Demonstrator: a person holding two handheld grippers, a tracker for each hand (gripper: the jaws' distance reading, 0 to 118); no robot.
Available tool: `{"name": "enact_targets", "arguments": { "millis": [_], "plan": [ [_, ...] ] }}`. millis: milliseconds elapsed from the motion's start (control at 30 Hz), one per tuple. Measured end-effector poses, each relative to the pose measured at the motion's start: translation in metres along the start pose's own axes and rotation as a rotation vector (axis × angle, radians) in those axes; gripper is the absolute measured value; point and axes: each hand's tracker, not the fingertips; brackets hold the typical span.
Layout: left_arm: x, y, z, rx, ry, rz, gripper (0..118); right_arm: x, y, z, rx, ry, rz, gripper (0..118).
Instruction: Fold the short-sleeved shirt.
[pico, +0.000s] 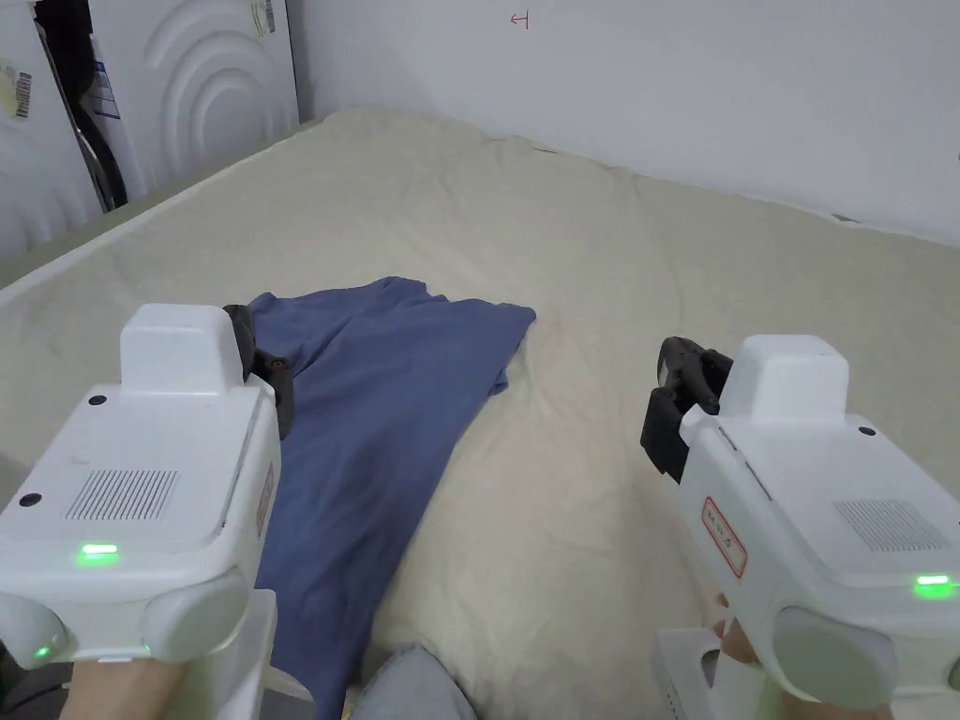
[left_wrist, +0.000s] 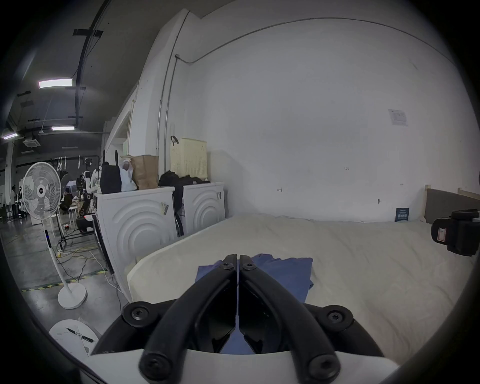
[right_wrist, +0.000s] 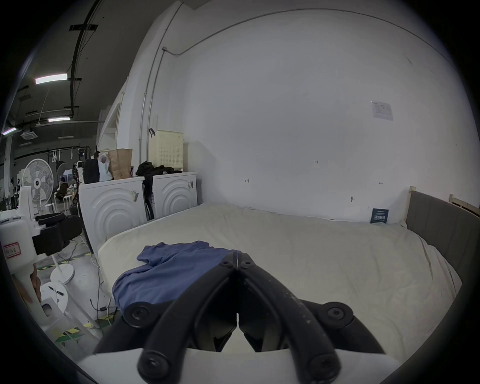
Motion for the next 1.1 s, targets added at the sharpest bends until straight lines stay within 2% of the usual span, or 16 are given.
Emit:
{"name": "enact_targets", "arguments": {
  "millis": [33, 67, 100, 167, 200, 233, 433, 567, 700, 767, 900, 1000, 1033, 1100],
  "plan": [
    [0.001, 0.001, -0.005, -0.021, -0.012, -0.003, 2, 0.0, 0.0, 0.0, -0.003, 0.0, 0.002, 2],
    [0.002, 0.002, -0.011, -0.039, -0.021, -0.004, 11, 0.001, 0.0, -0.001, -0.004, 0.0, 0.007, 2],
    [0.003, 0.003, -0.02, -0.065, -0.039, 0.0, 30, 0.001, 0.0, -0.002, -0.006, 0.0, 0.01, 2],
    [0.004, 0.007, -0.042, -0.146, -0.086, 0.003, 86, 0.003, 0.001, -0.004, -0.011, -0.001, 0.012, 2],
    [0.005, 0.009, -0.055, -0.172, -0.107, 0.008, 104, 0.005, 0.001, -0.005, -0.014, 0.0, 0.008, 2],
    [0.007, 0.011, -0.065, -0.173, -0.12, 0.002, 116, 0.006, 0.001, -0.006, -0.015, 0.0, 0.003, 2],
    [0.03, 0.027, -0.171, -0.295, -0.236, -0.043, 118, 0.019, -0.003, -0.025, -0.036, -0.019, -0.024, 2],
    [0.062, 0.009, -0.279, -0.509, -0.289, -0.157, 118, 0.034, -0.01, -0.048, -0.076, -0.038, -0.044, 2],
    [0.088, -0.029, -0.382, -0.773, -0.261, -0.124, 118, 0.052, -0.023, -0.074, -0.14, -0.072, -0.049, 2],
    [0.095, -0.051, -0.415, -0.837, -0.238, -0.101, 118, 0.061, -0.03, -0.086, -0.167, -0.091, -0.05, 2],
    [0.104, -0.095, -0.458, -0.968, -0.251, -0.084, 118, 0.077, -0.048, -0.108, -0.223, -0.124, -0.087, 2],
    [0.106, -0.121, -0.47, -1.062, -0.265, -0.097, 112, 0.086, -0.061, -0.117, -0.258, -0.145, -0.093, 2],
    [0.105, -0.125, -0.469, -1.066, -0.275, -0.093, 105, 0.089, -0.065, -0.119, -0.269, -0.148, -0.096, 2],
    [0.105, -0.119, -0.462, -1.013, -0.259, -0.104, 99, 0.093, -0.071, -0.121, -0.288, -0.156, -0.102, 2]
  ]
}}
